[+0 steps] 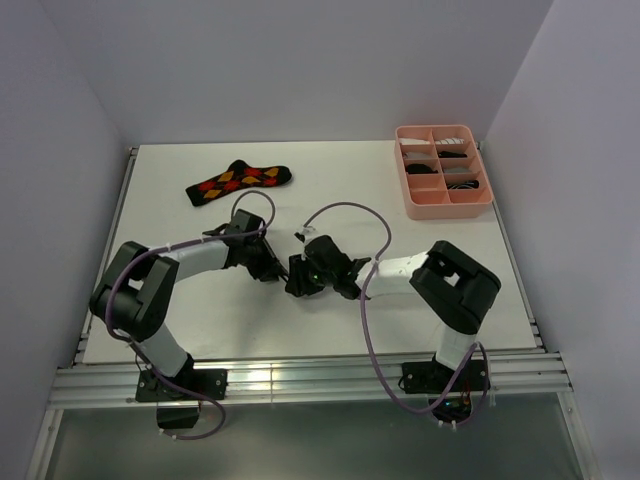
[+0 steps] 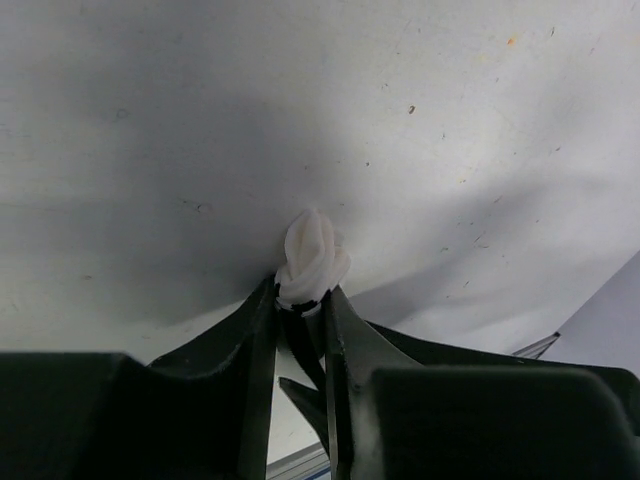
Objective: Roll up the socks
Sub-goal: Roll the sock at the center of the board, then pick up the sock at the center of the board.
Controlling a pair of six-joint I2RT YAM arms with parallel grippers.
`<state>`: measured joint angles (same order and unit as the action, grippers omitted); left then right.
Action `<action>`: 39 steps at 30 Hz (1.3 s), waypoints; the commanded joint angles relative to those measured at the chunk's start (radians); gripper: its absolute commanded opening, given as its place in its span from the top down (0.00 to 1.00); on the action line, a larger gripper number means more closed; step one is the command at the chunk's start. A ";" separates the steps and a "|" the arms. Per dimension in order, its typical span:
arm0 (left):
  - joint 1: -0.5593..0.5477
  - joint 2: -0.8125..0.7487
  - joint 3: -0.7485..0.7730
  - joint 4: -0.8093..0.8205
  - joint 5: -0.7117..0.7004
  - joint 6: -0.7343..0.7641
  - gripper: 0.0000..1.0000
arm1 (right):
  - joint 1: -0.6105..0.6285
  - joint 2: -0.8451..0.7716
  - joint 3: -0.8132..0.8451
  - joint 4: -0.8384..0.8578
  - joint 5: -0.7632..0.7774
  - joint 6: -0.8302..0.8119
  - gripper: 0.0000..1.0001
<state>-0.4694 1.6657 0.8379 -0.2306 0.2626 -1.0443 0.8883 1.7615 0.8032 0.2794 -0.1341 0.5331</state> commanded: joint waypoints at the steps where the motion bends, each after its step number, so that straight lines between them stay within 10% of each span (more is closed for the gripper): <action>1: -0.012 0.034 0.055 -0.127 -0.086 0.088 1.00 | 0.023 -0.010 0.045 -0.253 0.132 -0.093 0.52; 39: -0.100 -0.073 0.047 -0.116 -0.181 -0.017 1.00 | 0.066 0.134 0.136 -0.226 0.133 -0.078 0.49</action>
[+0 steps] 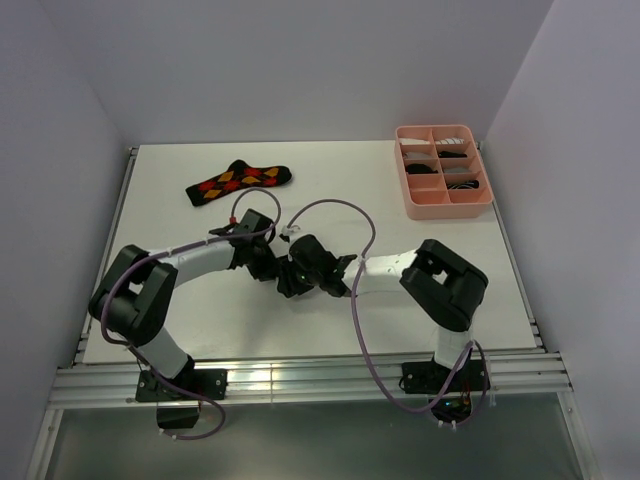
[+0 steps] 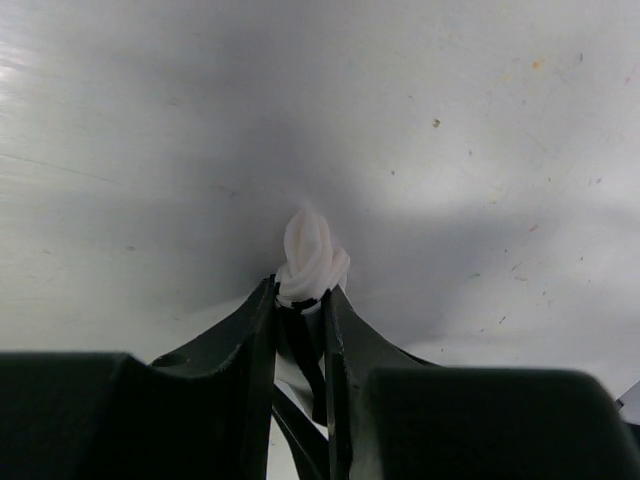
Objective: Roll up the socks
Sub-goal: Pick up the sock at the center of the board.
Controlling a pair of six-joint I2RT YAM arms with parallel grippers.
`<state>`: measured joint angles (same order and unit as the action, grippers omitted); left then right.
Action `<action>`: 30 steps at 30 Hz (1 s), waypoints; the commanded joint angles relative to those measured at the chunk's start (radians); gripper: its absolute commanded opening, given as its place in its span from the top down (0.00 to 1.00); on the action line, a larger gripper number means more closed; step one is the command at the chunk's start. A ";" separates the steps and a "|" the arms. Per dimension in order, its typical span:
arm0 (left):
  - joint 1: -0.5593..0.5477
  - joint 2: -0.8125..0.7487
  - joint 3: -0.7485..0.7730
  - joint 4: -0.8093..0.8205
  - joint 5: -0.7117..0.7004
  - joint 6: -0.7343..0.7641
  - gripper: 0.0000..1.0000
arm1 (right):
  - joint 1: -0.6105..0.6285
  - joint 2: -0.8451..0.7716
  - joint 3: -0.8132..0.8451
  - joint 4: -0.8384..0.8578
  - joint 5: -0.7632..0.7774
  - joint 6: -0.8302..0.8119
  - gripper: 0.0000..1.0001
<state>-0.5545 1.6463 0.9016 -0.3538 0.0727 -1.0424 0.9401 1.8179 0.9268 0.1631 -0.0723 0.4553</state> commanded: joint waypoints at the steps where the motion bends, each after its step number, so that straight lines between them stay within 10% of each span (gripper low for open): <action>1: -0.015 -0.059 -0.026 0.012 0.010 -0.028 1.00 | 0.022 0.095 0.017 -0.119 0.100 0.000 0.51; 10: -0.013 -0.111 -0.043 0.035 0.018 -0.051 0.98 | 0.020 0.094 -0.032 -0.129 0.118 0.019 1.00; 19: 0.057 -0.235 0.060 -0.080 -0.146 0.038 0.54 | -0.018 -0.121 -0.154 -0.145 0.095 0.025 1.00; 30: 0.107 -0.492 0.201 -0.145 -0.393 0.232 0.40 | -0.210 -0.463 -0.068 -0.388 0.146 -0.007 1.00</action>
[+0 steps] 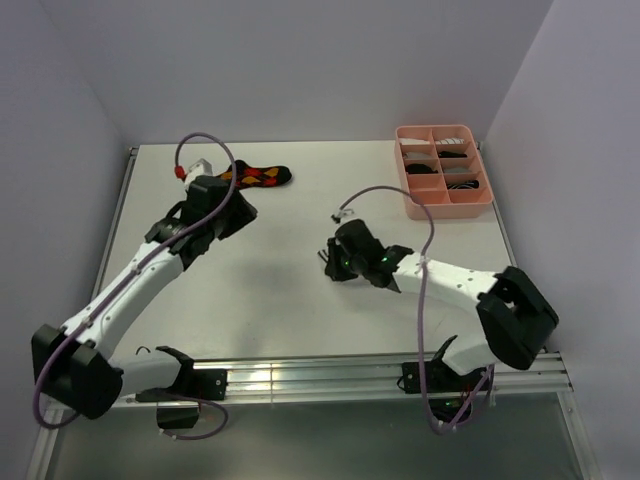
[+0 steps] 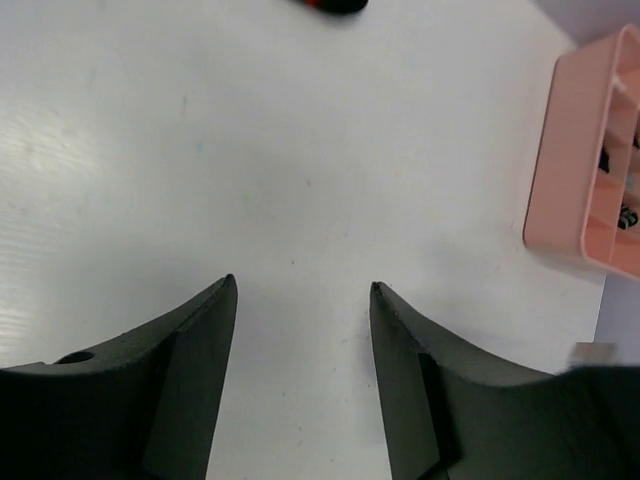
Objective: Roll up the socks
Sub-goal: Pick up the sock at the center of the board, then place the sock in the storage box.
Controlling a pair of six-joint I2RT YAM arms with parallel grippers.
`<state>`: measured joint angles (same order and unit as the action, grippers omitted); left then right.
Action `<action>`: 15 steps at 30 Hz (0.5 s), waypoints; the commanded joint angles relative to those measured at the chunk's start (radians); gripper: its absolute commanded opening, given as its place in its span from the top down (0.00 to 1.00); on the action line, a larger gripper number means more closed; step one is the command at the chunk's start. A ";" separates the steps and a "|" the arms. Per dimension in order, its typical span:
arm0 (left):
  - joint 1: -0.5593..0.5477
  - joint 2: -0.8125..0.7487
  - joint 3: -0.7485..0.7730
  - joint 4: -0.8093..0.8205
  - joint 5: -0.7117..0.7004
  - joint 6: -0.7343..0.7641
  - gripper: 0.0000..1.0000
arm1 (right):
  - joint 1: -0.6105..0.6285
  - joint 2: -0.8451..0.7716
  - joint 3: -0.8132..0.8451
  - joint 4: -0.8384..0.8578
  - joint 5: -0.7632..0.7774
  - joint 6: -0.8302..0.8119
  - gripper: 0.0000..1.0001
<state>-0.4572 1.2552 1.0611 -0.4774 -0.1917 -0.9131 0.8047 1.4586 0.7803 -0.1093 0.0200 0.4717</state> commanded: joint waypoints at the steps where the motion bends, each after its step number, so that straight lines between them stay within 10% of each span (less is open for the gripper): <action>1: 0.011 -0.129 0.039 -0.018 -0.152 0.115 0.39 | -0.105 -0.119 0.100 -0.145 0.069 -0.022 1.00; 15: 0.014 -0.490 -0.147 -0.043 -0.517 0.203 0.16 | -0.682 -0.024 0.517 -0.553 0.068 0.128 1.00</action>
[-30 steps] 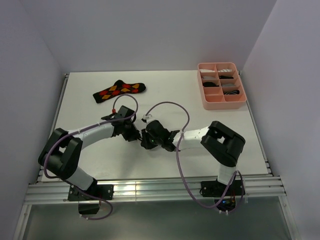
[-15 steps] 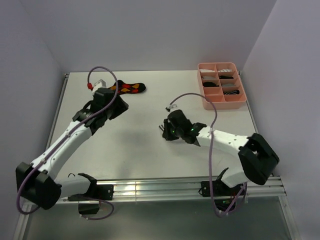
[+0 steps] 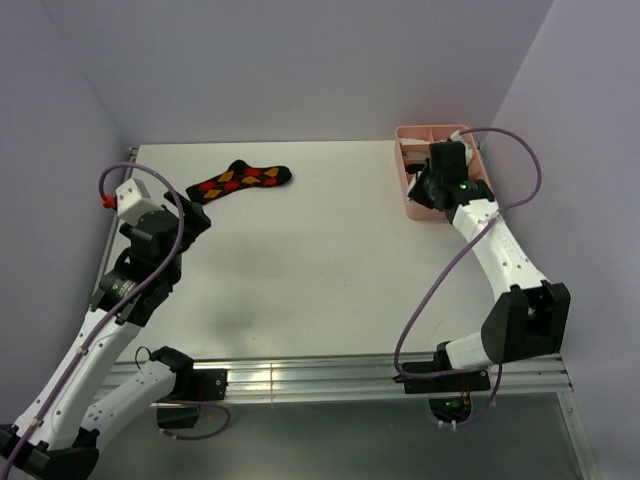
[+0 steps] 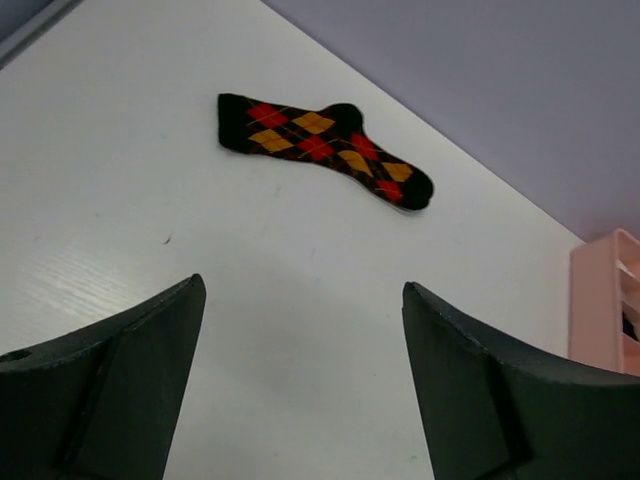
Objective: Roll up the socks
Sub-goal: Place the sock in the storage box.
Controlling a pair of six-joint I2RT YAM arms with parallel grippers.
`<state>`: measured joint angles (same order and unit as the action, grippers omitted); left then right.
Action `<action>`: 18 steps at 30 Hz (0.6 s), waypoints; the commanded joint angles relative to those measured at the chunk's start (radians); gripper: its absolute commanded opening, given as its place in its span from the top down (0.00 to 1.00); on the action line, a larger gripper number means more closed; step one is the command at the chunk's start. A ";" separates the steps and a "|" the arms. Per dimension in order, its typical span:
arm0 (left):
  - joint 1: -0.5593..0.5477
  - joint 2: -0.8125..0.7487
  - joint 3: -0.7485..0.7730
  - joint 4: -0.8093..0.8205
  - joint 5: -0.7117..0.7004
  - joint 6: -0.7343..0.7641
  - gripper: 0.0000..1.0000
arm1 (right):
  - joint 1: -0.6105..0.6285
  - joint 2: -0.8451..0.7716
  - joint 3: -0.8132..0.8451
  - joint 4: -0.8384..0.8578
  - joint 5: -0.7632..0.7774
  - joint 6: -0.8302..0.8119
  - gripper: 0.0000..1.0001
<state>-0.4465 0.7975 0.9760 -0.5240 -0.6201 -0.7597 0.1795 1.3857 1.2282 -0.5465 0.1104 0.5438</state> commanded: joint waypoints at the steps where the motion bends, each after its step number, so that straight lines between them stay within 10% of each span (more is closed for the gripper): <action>1: 0.003 -0.049 -0.083 0.022 -0.102 0.056 0.15 | -0.105 0.065 0.086 -0.127 -0.026 0.067 1.00; 18: 0.003 -0.106 -0.338 0.318 -0.104 0.140 0.01 | -0.391 0.294 0.212 -0.061 -0.094 0.278 1.00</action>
<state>-0.4465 0.7002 0.6827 -0.2852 -0.7158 -0.6350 -0.2020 1.6859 1.3880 -0.6468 0.0246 0.7631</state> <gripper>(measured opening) 0.994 0.241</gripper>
